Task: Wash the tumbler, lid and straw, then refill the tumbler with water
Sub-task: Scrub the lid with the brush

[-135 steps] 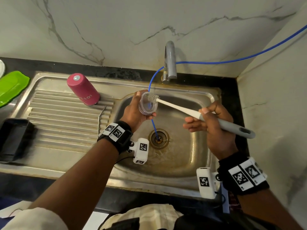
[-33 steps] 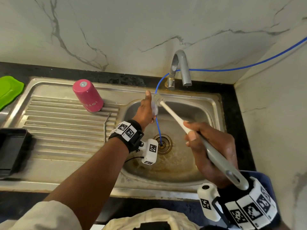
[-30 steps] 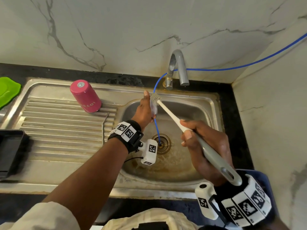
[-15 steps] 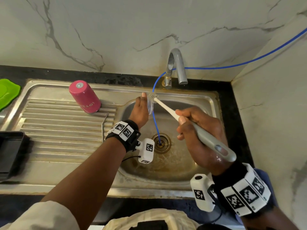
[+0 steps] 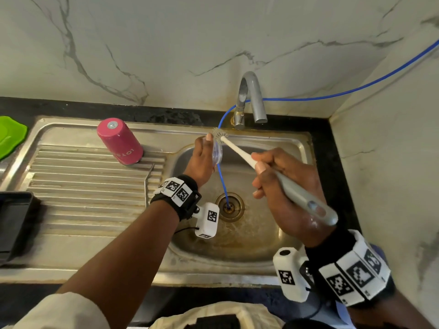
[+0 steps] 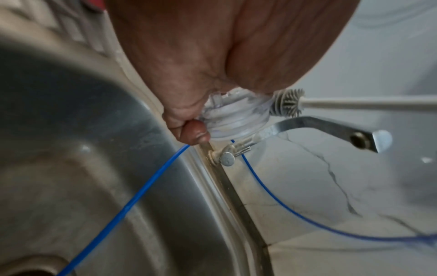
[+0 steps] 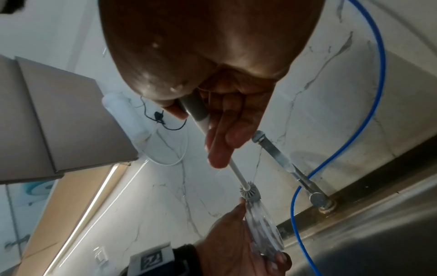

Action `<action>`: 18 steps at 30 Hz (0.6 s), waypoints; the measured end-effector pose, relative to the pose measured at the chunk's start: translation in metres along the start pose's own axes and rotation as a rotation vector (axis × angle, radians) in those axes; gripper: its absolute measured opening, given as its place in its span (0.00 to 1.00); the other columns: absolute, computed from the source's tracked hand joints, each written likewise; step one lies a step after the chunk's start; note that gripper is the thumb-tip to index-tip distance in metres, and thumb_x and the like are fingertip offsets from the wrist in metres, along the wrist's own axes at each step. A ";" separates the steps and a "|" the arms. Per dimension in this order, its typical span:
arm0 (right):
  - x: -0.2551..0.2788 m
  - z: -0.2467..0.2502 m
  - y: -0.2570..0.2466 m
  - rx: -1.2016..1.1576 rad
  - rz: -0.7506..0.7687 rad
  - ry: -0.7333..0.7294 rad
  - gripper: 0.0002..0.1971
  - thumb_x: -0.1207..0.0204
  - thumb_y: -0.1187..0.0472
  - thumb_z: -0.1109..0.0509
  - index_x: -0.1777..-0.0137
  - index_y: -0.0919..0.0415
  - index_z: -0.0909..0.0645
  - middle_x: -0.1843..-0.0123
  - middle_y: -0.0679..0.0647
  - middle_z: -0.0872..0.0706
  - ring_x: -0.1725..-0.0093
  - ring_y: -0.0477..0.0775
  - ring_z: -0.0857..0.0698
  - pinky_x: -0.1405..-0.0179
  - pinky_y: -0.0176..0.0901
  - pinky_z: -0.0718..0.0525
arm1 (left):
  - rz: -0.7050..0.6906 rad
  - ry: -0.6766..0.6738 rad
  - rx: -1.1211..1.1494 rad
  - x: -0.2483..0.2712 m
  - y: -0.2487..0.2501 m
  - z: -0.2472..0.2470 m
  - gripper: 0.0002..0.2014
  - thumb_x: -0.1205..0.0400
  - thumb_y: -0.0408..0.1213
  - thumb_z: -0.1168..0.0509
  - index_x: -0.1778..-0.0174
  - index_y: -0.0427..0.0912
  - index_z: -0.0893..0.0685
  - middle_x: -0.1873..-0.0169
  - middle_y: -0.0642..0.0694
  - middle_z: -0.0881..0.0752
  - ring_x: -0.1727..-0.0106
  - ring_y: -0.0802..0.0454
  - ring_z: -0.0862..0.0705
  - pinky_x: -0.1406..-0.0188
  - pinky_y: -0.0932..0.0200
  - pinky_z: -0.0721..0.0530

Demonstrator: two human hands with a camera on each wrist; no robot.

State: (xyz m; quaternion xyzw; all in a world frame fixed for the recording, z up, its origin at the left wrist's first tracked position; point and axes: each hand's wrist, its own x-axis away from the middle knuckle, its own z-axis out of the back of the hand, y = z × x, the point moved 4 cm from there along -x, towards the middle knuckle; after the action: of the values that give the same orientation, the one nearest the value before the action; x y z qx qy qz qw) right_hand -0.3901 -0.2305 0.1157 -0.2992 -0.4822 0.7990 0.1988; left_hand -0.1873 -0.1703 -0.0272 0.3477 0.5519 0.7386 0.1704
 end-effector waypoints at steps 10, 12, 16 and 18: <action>0.018 -0.001 0.000 0.075 0.031 -0.073 0.12 0.10 0.54 0.33 0.35 0.59 0.14 0.66 0.52 0.12 0.68 0.53 0.10 0.68 0.55 0.13 | 0.288 -0.092 0.658 0.002 -0.009 -0.010 0.34 0.11 0.67 0.45 0.32 0.35 0.22 0.59 0.38 0.19 0.66 0.46 0.20 0.70 0.56 0.17; 0.022 -0.001 0.000 0.057 0.041 -0.092 0.13 0.10 0.54 0.34 0.35 0.60 0.14 0.65 0.51 0.12 0.70 0.53 0.10 0.71 0.55 0.14 | 0.328 -0.100 0.775 0.001 -0.009 -0.010 0.37 0.12 0.67 0.46 0.27 0.34 0.24 0.59 0.39 0.18 0.65 0.47 0.18 0.65 0.55 0.14; 0.027 0.001 0.001 0.020 0.076 -0.127 0.13 0.10 0.55 0.34 0.35 0.61 0.14 0.65 0.50 0.13 0.71 0.54 0.11 0.73 0.57 0.15 | 0.376 -0.127 0.985 0.000 -0.003 -0.009 0.43 0.12 0.68 0.48 0.09 0.39 0.41 0.26 0.28 0.22 0.50 0.34 0.09 0.48 0.43 0.05; 0.029 0.003 0.002 -0.005 0.077 -0.138 0.13 0.10 0.55 0.34 0.35 0.61 0.14 0.66 0.51 0.13 0.71 0.57 0.12 0.74 0.59 0.16 | 0.394 -0.146 1.108 0.004 0.002 -0.009 0.43 0.11 0.67 0.47 0.07 0.42 0.46 0.17 0.23 0.33 0.41 0.25 0.10 0.50 0.39 0.05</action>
State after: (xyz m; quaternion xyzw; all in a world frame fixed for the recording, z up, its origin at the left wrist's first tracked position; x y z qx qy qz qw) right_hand -0.4132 -0.2158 0.1062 -0.2624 -0.4849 0.8235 0.1334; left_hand -0.1961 -0.1752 -0.0255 0.5309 0.7671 0.3320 -0.1394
